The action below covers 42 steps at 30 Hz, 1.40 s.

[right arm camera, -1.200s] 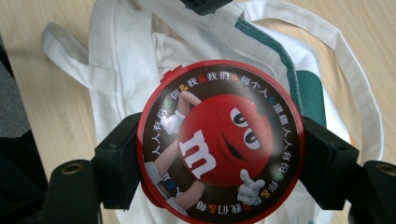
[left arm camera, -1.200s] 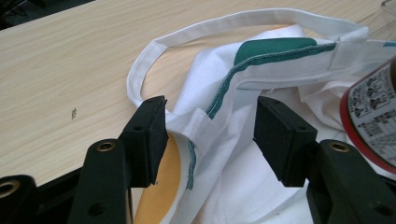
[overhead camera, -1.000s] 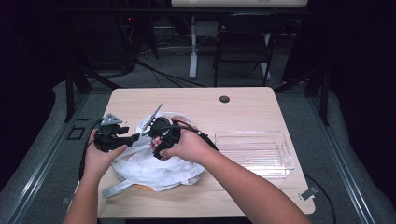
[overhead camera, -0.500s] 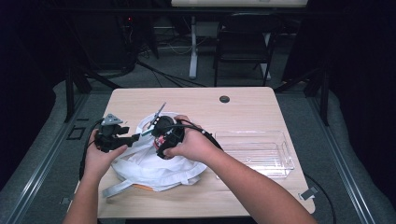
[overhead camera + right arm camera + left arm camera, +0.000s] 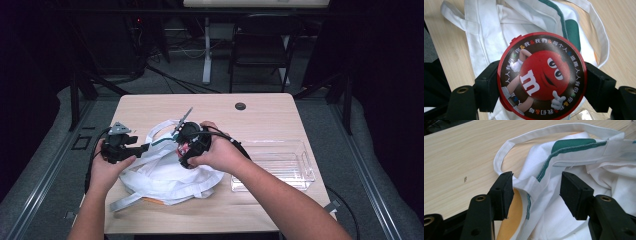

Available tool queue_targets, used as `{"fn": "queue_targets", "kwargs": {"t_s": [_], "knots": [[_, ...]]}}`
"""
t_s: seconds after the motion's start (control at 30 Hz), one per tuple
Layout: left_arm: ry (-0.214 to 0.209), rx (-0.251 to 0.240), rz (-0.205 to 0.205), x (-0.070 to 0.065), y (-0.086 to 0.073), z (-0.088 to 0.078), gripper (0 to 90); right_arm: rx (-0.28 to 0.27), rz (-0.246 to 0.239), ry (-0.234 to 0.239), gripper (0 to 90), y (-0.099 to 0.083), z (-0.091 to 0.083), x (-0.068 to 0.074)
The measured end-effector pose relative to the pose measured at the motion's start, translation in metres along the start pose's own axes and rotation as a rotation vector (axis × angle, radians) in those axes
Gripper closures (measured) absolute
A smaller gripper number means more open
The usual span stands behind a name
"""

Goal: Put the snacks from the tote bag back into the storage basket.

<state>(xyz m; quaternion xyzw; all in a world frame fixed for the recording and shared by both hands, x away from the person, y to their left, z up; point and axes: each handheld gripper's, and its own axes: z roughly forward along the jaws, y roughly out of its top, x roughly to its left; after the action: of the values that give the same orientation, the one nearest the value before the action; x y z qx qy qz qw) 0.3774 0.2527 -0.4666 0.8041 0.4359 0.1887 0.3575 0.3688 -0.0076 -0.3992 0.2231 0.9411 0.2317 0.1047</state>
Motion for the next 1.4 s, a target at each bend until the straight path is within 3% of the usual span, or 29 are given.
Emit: {"fn": "queue_targets", "kwargs": {"t_s": [0.93,1.4], "knots": [[0.011,0.012,-0.003,0.000,-0.002,0.000,44.1,0.012,0.077,-0.048,25.1,-0.053,-0.025,-0.032],[0.012,0.014,-0.005,0.000,-0.002,0.000,44.1,-0.003,0.094,-0.058,25.2,-0.068,-0.036,-0.043]]}}
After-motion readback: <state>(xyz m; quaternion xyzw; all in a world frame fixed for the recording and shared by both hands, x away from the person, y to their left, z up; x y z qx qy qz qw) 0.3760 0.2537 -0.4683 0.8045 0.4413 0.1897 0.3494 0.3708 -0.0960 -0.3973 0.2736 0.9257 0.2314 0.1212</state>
